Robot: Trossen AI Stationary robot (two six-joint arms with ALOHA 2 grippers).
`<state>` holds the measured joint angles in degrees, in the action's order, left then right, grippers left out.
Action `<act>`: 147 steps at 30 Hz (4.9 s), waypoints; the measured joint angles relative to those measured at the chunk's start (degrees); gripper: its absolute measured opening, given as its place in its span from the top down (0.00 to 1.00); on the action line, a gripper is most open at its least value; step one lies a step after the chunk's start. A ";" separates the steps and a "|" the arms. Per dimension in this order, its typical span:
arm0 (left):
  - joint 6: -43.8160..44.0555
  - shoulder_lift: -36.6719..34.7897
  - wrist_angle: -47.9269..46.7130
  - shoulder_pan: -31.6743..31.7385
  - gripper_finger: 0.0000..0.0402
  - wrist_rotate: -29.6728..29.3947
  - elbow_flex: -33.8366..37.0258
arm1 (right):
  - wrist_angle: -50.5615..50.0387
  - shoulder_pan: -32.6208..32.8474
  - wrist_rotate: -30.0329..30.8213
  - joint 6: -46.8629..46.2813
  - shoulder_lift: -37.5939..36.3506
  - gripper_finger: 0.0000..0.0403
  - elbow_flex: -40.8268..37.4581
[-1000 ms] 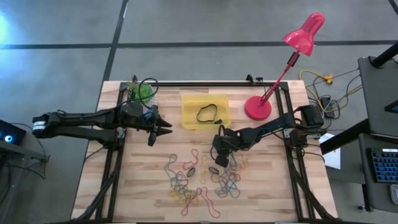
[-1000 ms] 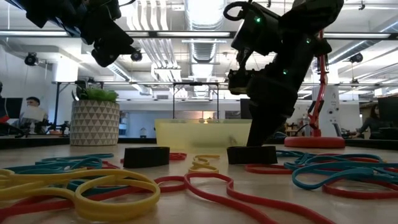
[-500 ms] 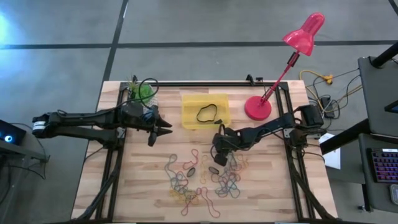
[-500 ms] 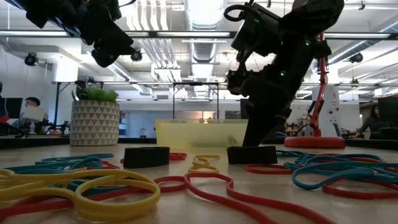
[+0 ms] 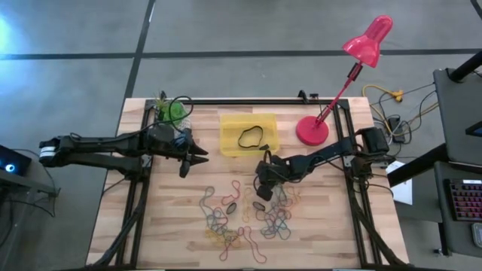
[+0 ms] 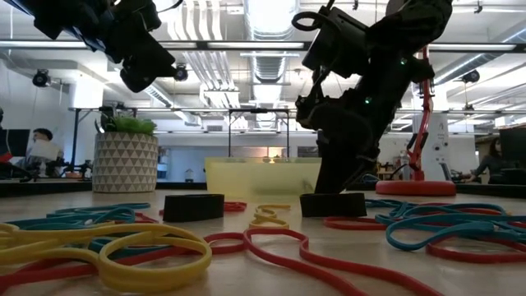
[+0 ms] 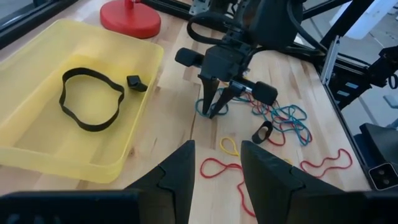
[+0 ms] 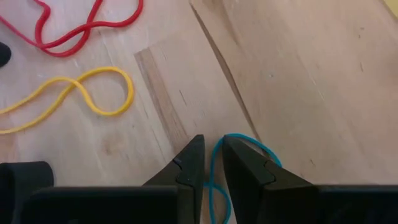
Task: Pick and place rubber bands into bin
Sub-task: Put the blue rubber band into the yellow bin, then put the black rubber band into the yellow bin
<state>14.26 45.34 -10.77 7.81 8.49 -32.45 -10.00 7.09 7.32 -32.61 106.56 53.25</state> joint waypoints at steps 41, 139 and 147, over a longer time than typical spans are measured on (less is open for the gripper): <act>0.33 0.02 3.28 0.04 0.72 -1.46 -0.02 | 0.11 -2.78 10.57 11.99 -25.91 0.98 -0.26; -0.90 56.74 -6.49 -21.97 0.72 -4.87 -27.93 | -25.17 -5.81 -11.55 22.16 -51.55 0.79 -0.96; 0.18 56.74 -6.26 -22.21 0.72 -4.96 -27.93 | -27.98 -5.81 -7.05 21.21 -59.44 0.81 -1.11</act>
<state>14.44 102.08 -17.02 -14.39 3.53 -60.38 -37.97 1.28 0.27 -11.40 47.12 52.14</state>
